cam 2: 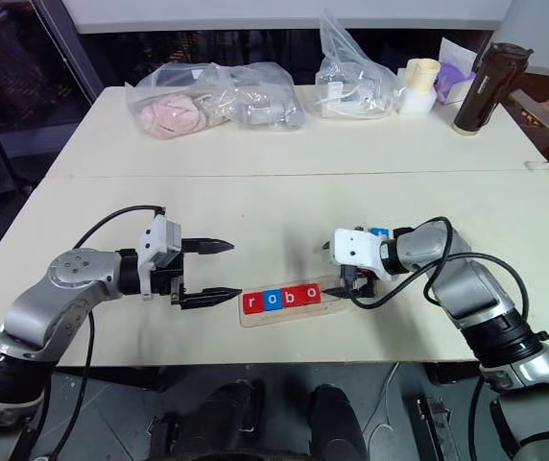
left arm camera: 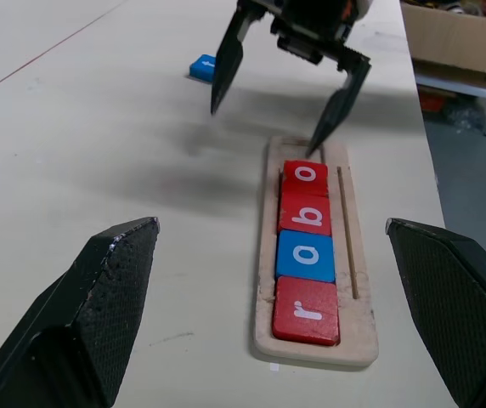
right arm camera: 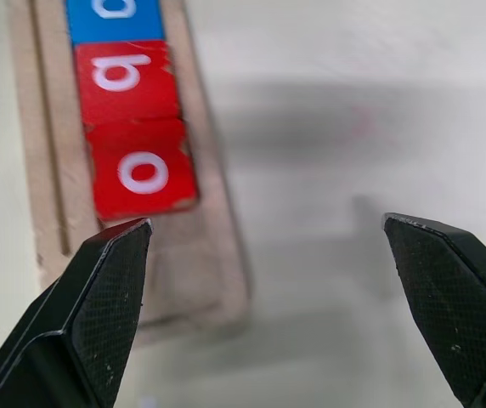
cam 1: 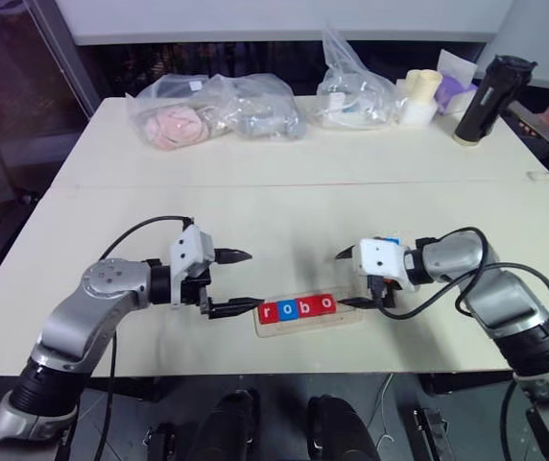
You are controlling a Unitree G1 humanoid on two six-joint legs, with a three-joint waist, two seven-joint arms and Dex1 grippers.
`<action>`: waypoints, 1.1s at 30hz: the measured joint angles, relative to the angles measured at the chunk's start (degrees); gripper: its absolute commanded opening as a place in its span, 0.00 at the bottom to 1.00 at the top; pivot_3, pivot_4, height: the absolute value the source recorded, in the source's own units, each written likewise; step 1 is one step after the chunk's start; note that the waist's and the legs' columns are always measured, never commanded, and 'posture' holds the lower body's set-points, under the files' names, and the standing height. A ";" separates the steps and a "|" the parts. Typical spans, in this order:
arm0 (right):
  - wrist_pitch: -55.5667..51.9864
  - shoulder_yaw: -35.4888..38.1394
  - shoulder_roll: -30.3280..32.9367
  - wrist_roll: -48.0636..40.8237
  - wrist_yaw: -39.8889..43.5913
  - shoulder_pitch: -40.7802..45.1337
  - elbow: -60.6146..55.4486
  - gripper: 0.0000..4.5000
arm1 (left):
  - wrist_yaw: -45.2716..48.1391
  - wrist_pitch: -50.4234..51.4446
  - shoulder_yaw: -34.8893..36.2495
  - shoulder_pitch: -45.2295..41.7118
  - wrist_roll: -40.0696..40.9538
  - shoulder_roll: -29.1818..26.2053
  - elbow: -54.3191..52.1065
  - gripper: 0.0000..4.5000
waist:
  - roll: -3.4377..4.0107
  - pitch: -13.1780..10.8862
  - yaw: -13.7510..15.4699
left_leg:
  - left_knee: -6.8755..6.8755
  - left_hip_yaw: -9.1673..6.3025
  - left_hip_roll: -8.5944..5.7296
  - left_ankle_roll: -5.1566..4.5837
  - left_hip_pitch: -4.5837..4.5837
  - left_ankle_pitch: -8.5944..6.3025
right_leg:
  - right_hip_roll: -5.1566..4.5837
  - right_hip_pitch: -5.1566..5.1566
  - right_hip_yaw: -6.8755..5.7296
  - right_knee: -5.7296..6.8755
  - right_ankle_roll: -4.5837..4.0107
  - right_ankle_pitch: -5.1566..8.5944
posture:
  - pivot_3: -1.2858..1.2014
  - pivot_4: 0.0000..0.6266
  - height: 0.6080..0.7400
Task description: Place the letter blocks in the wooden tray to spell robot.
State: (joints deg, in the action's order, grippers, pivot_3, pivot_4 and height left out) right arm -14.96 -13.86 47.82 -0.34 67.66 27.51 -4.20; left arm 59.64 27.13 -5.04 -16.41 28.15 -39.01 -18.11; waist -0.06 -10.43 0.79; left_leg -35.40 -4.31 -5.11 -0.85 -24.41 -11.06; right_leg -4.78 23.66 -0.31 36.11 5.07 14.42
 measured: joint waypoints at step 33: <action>-59.57 24.44 -33.72 3.16 -56.30 0.33 -10.24 0.99 | 0.48 -0.54 -0.36 -0.23 -0.44 0.81 1.17 1.00 | 0.06 0.05 -0.47 | 0.12 0.02 0.00 0.10 -0.01 0.10 | 0.10 0.22 0.08 0.22 -0.01 -0.13 | 0.52 0.24 0.98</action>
State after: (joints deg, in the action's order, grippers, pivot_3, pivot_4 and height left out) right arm -74.53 10.58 14.09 2.81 11.35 27.84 -14.43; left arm 60.12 26.59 -5.40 -16.63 27.71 -38.21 -16.94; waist 0.00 -10.38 0.31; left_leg -35.29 -4.29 -5.11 -0.75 -24.41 -10.96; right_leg -4.68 23.88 -0.23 36.33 5.06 14.30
